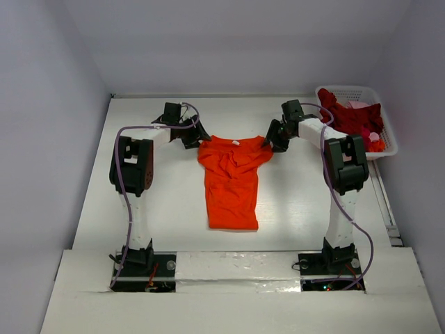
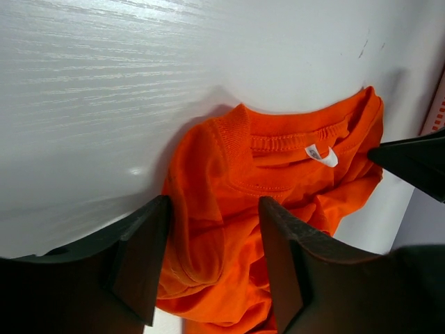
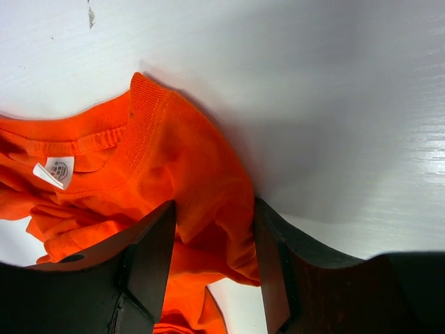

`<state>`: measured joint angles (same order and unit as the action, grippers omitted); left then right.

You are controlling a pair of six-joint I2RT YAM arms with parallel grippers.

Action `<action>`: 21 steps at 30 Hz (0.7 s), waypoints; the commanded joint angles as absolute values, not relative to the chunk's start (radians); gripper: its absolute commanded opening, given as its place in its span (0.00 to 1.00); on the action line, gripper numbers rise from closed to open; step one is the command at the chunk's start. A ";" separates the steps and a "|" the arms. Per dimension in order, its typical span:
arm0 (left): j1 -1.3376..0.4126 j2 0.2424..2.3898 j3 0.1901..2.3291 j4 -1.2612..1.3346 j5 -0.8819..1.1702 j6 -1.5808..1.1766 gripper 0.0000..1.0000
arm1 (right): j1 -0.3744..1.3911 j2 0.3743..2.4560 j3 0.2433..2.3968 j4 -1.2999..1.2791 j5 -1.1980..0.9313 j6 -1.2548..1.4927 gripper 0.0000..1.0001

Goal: Fold and stack the t-shirts
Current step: Grab one side of the 2/3 rectangular tshirt with both arms

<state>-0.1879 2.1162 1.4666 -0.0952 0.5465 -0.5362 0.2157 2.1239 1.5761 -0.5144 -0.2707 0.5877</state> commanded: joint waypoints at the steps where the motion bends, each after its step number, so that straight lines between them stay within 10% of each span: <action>1: -0.183 2.131 1.488 -0.103 0.563 -0.528 0.48 | 0.212 2.140 1.621 -0.511 -0.284 0.574 0.54; 11: -0.183 2.125 1.473 -0.112 0.551 -0.528 0.25 | 0.212 2.141 1.624 -0.509 -0.290 0.578 0.52; 21: -0.183 2.137 1.488 -0.126 0.543 -0.535 0.11 | 0.212 2.149 1.632 -0.514 -0.291 0.581 0.05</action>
